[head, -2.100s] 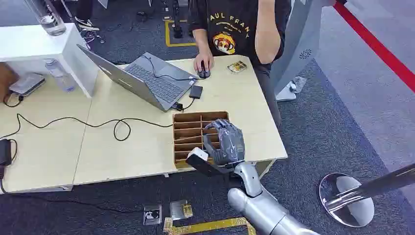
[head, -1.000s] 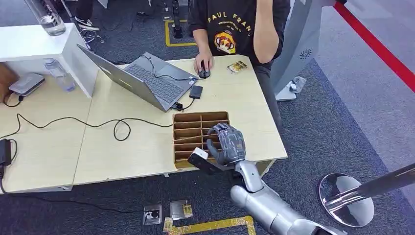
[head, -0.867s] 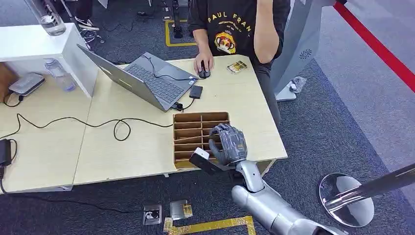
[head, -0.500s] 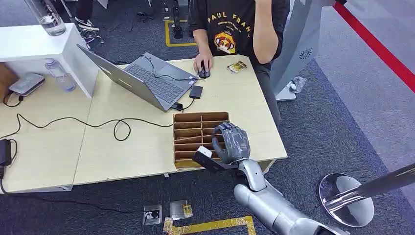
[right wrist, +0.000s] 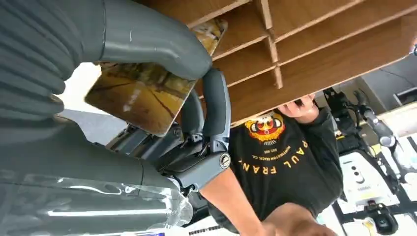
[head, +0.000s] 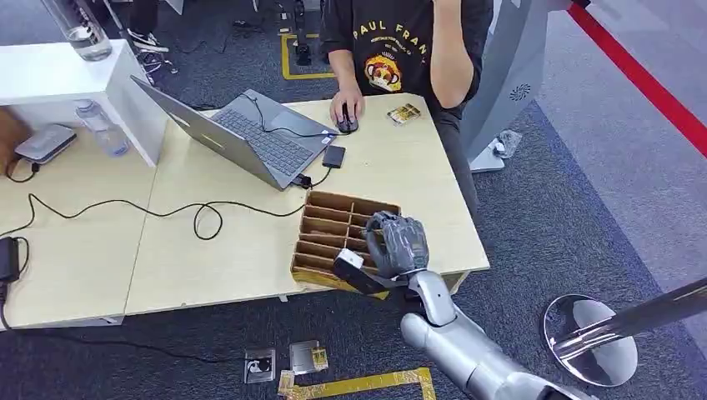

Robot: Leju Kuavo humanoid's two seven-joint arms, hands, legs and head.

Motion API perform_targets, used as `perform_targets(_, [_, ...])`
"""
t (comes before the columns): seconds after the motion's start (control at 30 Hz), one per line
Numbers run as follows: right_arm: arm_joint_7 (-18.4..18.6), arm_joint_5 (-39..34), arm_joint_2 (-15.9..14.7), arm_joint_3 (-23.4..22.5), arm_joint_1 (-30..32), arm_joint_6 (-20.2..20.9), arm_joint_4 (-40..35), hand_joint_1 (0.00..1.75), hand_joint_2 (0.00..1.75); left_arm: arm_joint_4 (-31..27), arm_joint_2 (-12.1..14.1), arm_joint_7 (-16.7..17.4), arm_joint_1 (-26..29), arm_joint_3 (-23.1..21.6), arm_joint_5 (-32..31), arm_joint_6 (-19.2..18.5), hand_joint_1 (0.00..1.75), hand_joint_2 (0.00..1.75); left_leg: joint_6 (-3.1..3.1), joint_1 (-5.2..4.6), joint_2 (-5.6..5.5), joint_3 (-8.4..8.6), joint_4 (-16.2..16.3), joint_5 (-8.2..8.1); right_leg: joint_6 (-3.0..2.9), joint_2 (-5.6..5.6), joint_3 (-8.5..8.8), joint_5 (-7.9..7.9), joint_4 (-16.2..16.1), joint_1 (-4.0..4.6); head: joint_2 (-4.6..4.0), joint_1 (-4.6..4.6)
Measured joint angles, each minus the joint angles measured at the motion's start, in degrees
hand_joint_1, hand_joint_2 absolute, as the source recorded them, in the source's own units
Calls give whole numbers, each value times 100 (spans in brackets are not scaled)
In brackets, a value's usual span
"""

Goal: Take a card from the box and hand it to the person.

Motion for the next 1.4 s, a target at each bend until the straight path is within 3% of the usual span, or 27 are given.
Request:
perform_targets(0.13, [9,197,-22,-29,57,-2,-171,175,175,0,0,2,0,0,2,5,0,0,0,0,0,0,0,0,0,0,0,0,0,0,0,0])
perform_targets(0.5, [201,900,-103,-171,366,-2,-1510,175,175,0,0,26,1,0,48,29,0,0,0,0,1,0,0,0,0,1,0,0,0,0,0,0])
perform_targets(0.83, [308,827,-173,-240,408,-2,-2133,175,175,0,0,46,0,0,54,29,0,0,0,0,0,0,0,0,0,1,1,0,0,0,0,0])
perform_targets(1.07, [225,437,-186,-238,46,2,-1928,175,175,0,0,33,-3,-2,13,7,0,0,0,0,1,0,0,0,0,2,1,0,0,0,0,0])
perform_targets(1.4, [308,236,6,-219,-1232,7,-514,175,175,-9,0,13,-35,-92,-210,-109,0,0,4,0,0,-1,0,4,1,0,2,3,1,0,0,4])
